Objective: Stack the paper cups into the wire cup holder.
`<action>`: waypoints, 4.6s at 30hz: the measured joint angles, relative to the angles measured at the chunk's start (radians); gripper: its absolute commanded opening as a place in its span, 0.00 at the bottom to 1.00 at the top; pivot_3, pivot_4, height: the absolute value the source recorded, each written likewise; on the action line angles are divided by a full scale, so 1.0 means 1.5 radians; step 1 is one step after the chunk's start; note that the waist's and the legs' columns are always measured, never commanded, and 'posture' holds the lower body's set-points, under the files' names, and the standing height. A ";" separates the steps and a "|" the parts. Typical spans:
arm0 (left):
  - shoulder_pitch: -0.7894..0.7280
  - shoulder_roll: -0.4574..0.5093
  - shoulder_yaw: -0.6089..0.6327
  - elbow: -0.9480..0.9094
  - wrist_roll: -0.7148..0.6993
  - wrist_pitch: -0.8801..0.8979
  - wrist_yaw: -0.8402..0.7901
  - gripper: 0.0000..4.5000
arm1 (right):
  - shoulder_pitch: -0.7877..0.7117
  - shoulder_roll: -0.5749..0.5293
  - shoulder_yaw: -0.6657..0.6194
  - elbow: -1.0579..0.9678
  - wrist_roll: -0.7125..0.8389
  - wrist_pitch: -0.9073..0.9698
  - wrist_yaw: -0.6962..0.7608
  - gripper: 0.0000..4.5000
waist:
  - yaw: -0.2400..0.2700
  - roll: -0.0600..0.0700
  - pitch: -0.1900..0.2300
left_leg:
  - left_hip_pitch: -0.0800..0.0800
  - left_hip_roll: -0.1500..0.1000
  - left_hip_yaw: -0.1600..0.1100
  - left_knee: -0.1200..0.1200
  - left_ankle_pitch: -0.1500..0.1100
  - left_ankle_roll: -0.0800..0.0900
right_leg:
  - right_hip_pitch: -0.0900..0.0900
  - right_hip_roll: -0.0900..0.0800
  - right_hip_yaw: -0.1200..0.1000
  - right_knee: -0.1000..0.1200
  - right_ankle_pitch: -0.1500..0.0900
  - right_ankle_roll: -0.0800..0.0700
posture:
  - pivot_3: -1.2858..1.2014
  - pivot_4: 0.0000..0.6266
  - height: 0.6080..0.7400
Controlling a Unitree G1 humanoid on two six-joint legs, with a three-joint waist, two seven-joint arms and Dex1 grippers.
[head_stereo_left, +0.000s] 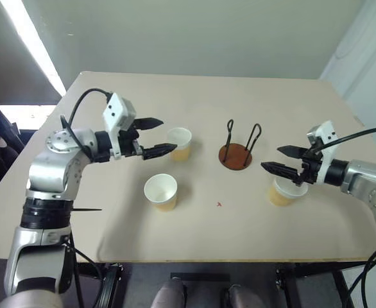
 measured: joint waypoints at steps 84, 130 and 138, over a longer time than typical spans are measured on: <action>-0.024 0.066 -0.045 -0.083 -0.065 0.096 -0.139 1.00 | -0.148 0.047 0.125 0.021 -0.091 -0.006 0.081 0.01 | 0.000 0.000 0.000 | -0.006 0.000 0.000 0.000 0.000 -0.001 | -0.007 0.000 0.000 0.001 0.000 0.000 | 0.52 0.24 1.00; 0.038 0.145 -0.053 -0.246 -0.161 0.165 -0.201 1.00 | 0.042 -0.077 0.182 -0.231 -0.077 -0.026 0.128 0.87 | -0.005 0.000 0.000 | -0.006 0.001 0.000 0.001 0.000 0.000 | -0.006 0.000 0.000 0.001 0.000 0.000 | 0.52 0.24 1.00; 0.031 0.134 -0.062 -0.251 -0.168 0.170 -0.197 1.00 | 0.088 -0.131 0.091 -0.276 -0.043 -0.009 0.130 0.87 | -0.005 0.000 0.000 | -0.006 0.001 0.001 0.001 0.000 0.000 | -0.006 0.000 0.000 0.001 0.000 0.000 | 0.52 0.24 1.00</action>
